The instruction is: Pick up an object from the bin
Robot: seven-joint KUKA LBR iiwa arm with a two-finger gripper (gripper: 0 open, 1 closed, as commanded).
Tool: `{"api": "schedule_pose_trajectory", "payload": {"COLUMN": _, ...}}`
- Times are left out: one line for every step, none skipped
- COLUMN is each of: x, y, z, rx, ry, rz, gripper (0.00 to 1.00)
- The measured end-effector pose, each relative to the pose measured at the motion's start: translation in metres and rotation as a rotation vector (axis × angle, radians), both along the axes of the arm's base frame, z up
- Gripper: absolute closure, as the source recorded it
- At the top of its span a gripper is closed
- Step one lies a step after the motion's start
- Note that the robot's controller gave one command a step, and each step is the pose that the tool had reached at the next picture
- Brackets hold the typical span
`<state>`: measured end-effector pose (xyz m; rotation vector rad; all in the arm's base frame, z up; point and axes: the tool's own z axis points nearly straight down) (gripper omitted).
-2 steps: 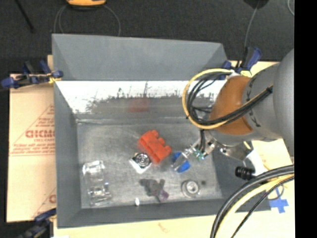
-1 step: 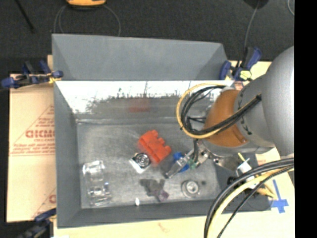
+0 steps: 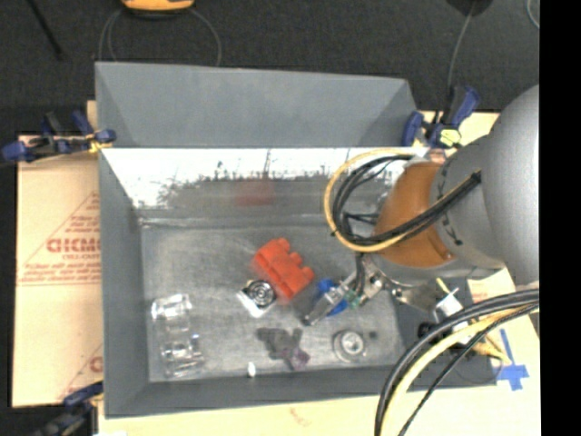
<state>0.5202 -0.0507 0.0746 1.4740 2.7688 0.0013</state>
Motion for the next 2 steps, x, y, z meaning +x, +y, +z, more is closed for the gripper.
{"api": "schedule_pose_trajectory", "payload": {"x": 0.002, "y": -0.001, "z": 0.003, "rx": -0.002, "ry": -0.007, "rz": 0.001, "gripper": 1.00}}
{"api": "schedule_pose_trajectory", "payload": {"x": 0.003, "y": -0.003, "z": 0.052, "rx": 0.000, "ry": -0.001, "rz": 0.007, "gripper": 1.00}}
